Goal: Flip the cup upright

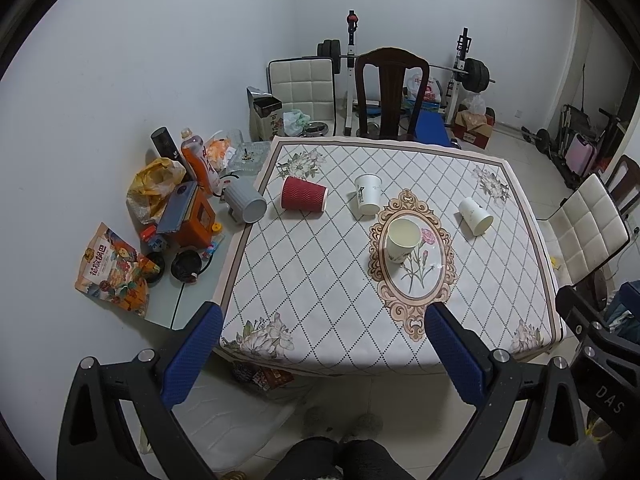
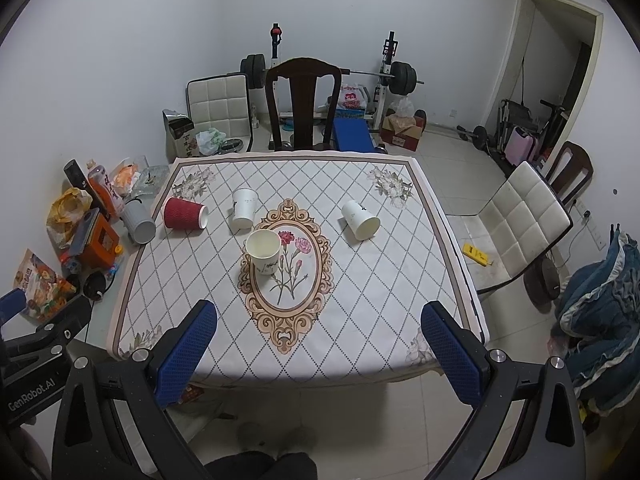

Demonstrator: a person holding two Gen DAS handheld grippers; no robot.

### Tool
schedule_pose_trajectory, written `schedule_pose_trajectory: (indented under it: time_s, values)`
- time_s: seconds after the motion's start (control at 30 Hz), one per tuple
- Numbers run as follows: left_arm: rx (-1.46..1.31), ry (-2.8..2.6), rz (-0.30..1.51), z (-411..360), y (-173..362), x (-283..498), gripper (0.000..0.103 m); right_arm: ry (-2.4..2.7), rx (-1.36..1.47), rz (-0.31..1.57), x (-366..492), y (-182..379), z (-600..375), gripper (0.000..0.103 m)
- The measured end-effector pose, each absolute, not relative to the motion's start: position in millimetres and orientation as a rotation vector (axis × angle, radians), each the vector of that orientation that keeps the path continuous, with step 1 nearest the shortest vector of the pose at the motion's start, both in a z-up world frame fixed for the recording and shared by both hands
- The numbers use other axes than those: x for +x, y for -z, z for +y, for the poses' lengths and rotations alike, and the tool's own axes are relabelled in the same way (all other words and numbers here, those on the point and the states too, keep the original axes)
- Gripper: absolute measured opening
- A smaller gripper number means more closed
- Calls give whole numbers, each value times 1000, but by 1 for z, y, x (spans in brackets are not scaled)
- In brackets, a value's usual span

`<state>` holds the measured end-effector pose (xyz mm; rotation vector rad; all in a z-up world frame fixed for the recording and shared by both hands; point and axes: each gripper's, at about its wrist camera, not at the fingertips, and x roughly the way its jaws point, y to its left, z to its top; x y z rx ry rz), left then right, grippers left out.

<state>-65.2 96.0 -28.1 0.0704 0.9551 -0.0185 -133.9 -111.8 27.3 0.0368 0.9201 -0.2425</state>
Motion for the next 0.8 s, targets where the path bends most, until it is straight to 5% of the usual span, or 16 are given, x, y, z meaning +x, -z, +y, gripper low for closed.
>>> schedule_pose_trajectory:
  time_s: [0.8]
  values:
    - [69,17,955,96,26,-66,103,239,40,924,-132,-27,-108,103]
